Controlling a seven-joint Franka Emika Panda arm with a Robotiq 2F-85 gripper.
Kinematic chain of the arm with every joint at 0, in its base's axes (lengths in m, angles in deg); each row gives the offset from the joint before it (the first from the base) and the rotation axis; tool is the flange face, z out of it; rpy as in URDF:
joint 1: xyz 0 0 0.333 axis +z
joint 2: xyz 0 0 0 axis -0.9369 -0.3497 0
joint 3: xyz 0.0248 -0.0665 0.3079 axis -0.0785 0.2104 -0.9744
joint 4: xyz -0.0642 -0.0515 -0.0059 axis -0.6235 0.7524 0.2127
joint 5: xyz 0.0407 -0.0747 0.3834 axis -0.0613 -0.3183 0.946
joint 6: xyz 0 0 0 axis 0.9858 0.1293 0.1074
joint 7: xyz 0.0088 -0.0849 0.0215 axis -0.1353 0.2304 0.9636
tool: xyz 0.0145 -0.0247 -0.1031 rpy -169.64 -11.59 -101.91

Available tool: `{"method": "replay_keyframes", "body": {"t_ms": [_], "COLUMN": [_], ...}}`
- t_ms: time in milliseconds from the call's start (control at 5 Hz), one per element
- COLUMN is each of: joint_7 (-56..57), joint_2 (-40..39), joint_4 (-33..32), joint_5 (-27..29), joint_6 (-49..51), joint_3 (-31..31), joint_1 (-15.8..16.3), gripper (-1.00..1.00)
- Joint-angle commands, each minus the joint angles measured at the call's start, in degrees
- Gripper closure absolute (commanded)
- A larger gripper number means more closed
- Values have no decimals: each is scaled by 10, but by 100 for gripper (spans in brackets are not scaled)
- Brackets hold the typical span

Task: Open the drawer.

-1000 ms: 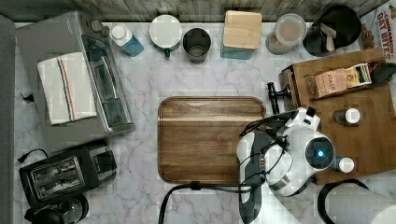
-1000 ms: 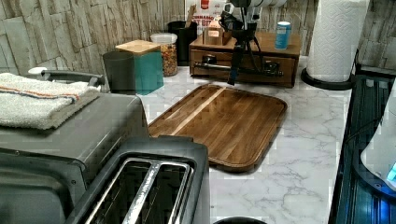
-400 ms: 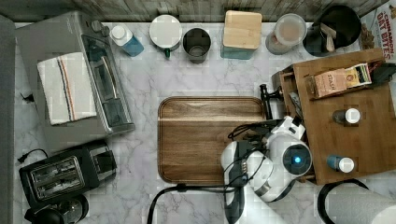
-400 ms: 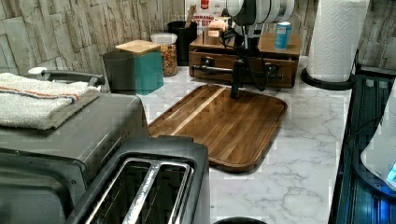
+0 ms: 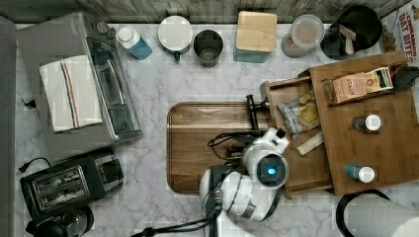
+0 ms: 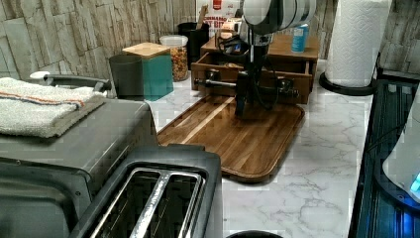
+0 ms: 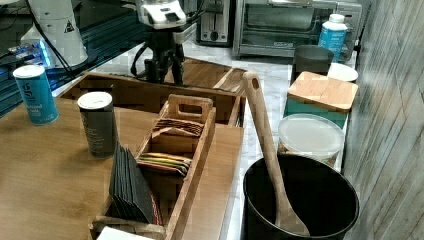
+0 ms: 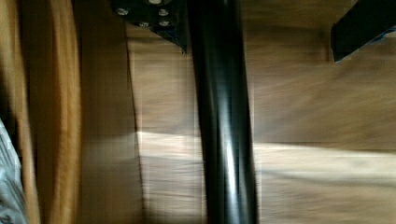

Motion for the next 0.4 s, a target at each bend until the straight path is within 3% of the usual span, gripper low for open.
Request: {"method": "replay_keyframes", "body": {"t_ms": [200, 400], "joint_7": [-84, -104], "joint_2": [72, 85], "joint_4": [-74, -76], "joint_5": [-64, -97], "joint_6": [40, 48], "joint_3": [-63, -66], "joint_1": [123, 121], "gripper": [-100, -100]}}
